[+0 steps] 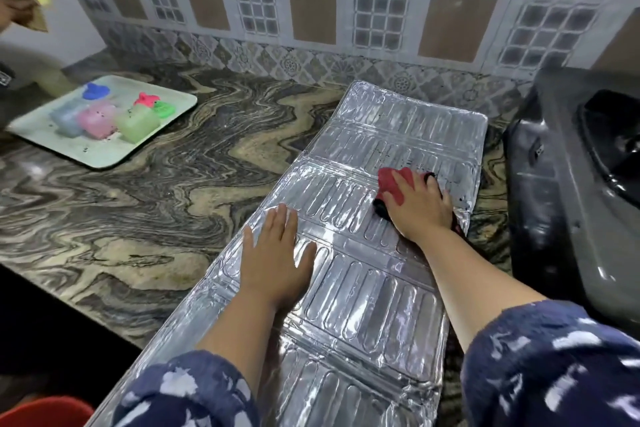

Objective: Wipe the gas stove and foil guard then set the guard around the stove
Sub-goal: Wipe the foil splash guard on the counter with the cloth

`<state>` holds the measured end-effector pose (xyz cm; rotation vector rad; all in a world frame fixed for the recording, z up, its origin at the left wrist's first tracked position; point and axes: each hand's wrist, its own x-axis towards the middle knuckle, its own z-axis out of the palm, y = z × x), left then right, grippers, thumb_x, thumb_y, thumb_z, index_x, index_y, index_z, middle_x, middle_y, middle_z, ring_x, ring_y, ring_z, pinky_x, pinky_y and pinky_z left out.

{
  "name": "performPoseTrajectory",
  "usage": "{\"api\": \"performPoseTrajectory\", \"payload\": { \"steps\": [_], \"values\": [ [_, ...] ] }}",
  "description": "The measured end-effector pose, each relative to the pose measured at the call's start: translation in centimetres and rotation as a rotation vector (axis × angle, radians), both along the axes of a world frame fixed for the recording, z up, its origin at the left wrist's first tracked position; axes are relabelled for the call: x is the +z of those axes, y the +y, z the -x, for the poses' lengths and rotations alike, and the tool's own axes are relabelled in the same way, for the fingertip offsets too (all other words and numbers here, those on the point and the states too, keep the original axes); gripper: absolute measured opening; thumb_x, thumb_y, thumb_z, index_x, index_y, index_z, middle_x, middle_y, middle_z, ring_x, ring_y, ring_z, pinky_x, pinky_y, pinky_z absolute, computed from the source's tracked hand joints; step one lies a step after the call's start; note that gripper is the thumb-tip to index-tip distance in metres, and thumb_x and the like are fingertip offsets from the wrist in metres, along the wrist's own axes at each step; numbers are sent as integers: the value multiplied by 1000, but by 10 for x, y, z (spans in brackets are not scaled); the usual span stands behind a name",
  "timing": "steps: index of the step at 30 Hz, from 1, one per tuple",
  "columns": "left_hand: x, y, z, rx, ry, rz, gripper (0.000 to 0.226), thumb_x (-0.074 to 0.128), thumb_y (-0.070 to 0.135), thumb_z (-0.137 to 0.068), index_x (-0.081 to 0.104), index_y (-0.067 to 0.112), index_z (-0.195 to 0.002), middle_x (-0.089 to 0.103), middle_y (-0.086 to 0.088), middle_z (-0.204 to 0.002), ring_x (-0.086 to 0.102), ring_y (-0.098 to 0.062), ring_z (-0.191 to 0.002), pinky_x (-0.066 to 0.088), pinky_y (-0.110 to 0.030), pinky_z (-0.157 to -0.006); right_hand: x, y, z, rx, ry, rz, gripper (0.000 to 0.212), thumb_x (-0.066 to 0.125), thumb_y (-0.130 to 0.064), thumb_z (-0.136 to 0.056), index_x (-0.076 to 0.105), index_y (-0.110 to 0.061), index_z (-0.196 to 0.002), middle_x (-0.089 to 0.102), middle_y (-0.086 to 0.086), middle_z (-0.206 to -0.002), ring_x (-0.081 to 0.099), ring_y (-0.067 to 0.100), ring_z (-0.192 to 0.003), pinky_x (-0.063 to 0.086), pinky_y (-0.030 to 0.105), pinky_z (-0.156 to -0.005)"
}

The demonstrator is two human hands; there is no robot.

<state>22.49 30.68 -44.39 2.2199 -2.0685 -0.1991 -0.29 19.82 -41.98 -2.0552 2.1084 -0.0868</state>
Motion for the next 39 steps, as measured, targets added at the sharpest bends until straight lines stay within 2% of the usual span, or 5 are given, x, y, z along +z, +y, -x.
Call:
{"api": "performPoseTrajectory", "payload": {
  "steps": [4,10,18,29,39],
  "values": [
    [5,3,-14,-13,-13,-44,86,-3,67,-78,-3,26,-154,-8,6,-162,-9,-13,-149,-4,-48,-120,1,17,-5,102,-11,-5,56,22,-51,-96,11,-36,-150,7,-6,-161,6,25,-148,5,46,-119],
    [44,-18,18,54,-33,-35,65,41,49,-82,35,17,-139,21,-3,-156,17,-19,-145,10,-52,-117,4,32,-4,169,-194,68,45,34,-38,-99,32,-37,-144,17,-8,-159,17,21,-146,10,40,-119],
    [9,-67,76,-36,55,-21,74,18,62,-92,0,26,-154,-12,4,-161,-16,-13,-148,-10,-54,-117,-4,30,14,-150,12,63,58,21,-57,-93,11,-41,-148,-3,15,-160,5,38,-146,-7,50,-118],
    [5,-66,75,-36,70,71,77,13,65,-89,-3,27,-154,-13,6,-161,-18,-10,-147,-10,-51,-118,-4,-65,19,-360,43,-12,60,20,-57,-93,6,-39,-149,-4,21,-159,-3,45,-144,-7,56,-116],
    [2,-71,76,-8,71,86,77,16,65,-89,0,26,-154,-12,6,-161,-16,-9,-147,-11,-50,-118,0,-74,-36,253,-66,-24,50,19,-51,-97,14,-45,-147,0,-1,-162,-2,30,-148,-5,44,-120]
  ]
}}
